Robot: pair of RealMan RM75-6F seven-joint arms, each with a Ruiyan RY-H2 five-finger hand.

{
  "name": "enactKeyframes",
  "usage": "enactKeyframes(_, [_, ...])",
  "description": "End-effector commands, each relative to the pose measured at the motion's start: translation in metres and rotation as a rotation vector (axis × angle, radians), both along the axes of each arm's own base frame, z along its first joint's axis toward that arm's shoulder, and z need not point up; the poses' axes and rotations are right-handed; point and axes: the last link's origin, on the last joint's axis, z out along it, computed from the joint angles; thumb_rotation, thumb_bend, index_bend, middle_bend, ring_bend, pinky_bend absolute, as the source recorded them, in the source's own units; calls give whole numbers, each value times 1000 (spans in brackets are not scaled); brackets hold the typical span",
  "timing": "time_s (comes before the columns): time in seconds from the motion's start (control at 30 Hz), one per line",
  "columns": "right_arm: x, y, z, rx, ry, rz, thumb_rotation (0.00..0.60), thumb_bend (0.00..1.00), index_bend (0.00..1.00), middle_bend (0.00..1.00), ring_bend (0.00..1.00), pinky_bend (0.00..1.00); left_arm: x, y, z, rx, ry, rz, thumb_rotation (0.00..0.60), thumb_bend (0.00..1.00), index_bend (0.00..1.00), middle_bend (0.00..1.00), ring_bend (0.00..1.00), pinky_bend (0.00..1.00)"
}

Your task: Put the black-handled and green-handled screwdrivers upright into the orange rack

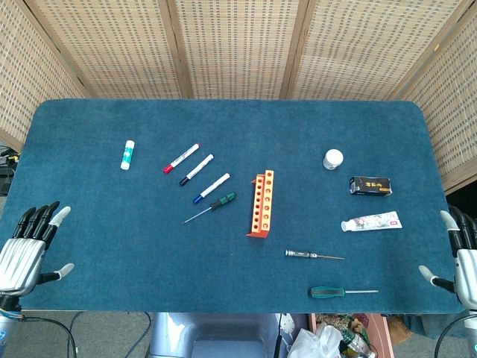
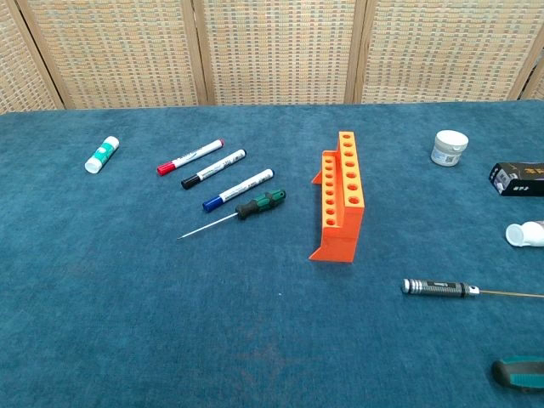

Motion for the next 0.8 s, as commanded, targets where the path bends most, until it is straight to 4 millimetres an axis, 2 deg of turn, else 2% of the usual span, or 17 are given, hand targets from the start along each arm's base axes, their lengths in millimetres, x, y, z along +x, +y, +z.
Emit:
enactKeyframes(0.03, [0, 0, -1, 3, 1, 1, 600, 19, 1, 0, 0, 0, 0, -1, 1, 4, -4, 0, 600, 0, 0, 0, 0, 0])
enactKeyframes(0.2, [1, -1, -8, 37, -15, 7, 600, 20, 55, 0, 0, 0, 0, -1, -1, -4, -1, -2, 600, 0, 0, 0, 0, 0])
enactKeyframes(0.3, [5, -2, -20, 106, -61, 24, 600, 25, 105, 0, 0, 0, 0, -1, -2, -9, -3, 1, 600, 0, 0, 0, 0, 0])
enactKeyframes(0.37, [7, -7, -34, 172, -94, 43, 600, 36, 169, 0, 0, 0, 0, 1, -1, -2, 2, 1, 600, 0, 0, 0, 0, 0])
enactKeyframes(0.5, [15, -27, -65, 271, -163, 99, 600, 127, 360, 0, 0, 0, 0, 2, -4, -12, 9, 8, 600, 0, 0, 0, 0, 0])
enactKeyframes(0.67, [29, -52, -108, 381, -249, 127, 600, 202, 397, 0, 0, 0, 0, 4, -7, -25, 18, 18, 600, 0, 0, 0, 0, 0])
enactKeyframes(0.8, [43, -71, -135, 442, -244, 127, 600, 249, 415, 0, 0, 0, -1, 6, -7, -22, 19, 26, 600, 0, 0, 0, 0, 0])
